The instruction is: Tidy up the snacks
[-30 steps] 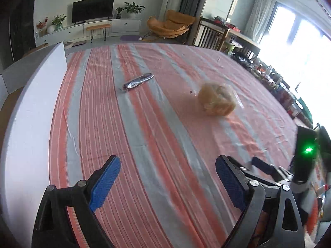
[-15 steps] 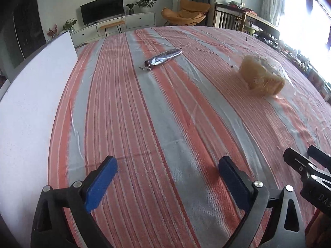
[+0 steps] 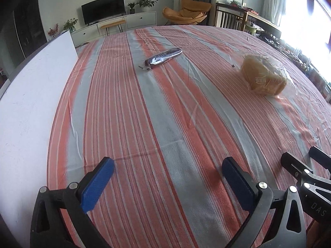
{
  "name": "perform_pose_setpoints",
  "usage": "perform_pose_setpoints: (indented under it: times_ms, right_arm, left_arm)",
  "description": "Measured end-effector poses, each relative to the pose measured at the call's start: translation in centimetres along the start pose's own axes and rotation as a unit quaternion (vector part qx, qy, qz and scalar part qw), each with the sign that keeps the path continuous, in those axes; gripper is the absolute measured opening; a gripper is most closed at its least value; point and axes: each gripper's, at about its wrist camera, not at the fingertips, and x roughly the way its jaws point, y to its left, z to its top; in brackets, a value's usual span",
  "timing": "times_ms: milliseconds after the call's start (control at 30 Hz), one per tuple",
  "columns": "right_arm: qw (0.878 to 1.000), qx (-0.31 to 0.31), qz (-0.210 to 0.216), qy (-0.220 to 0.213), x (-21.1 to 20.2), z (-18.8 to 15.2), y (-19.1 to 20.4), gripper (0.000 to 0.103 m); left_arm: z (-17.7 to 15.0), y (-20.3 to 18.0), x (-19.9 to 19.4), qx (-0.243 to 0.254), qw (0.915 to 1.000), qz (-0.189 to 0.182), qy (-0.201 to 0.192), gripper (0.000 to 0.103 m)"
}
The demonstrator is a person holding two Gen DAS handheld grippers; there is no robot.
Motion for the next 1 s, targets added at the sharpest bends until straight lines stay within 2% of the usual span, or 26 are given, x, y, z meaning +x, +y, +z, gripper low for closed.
perform_pose_setpoints:
  times_ms: [733,833,933,1000]
  right_arm:
    - [1.0,0.003,0.0,0.0,-0.1,0.0,0.0,0.09]
    - [1.0,0.03,0.004,-0.004,-0.4,0.0,-1.0,0.089]
    - [0.997,0.079,0.013,-0.01,-0.7,0.0,-3.0,0.089]
    - [0.995,0.093,0.017,-0.012,-0.7,0.1,-3.6,0.089]
  left_arm:
    - [0.0,0.1,0.1,0.0,1.0,-0.001,0.0,0.103]
    - [0.4,0.1,0.1,0.005,0.9999,-0.005,0.008,0.103]
    - [1.9,0.5,0.4,0.001,0.9987,-0.005,0.05,0.103]
    - [3.7,1.1,-0.3,-0.017,0.9991,-0.013,0.038,0.103]
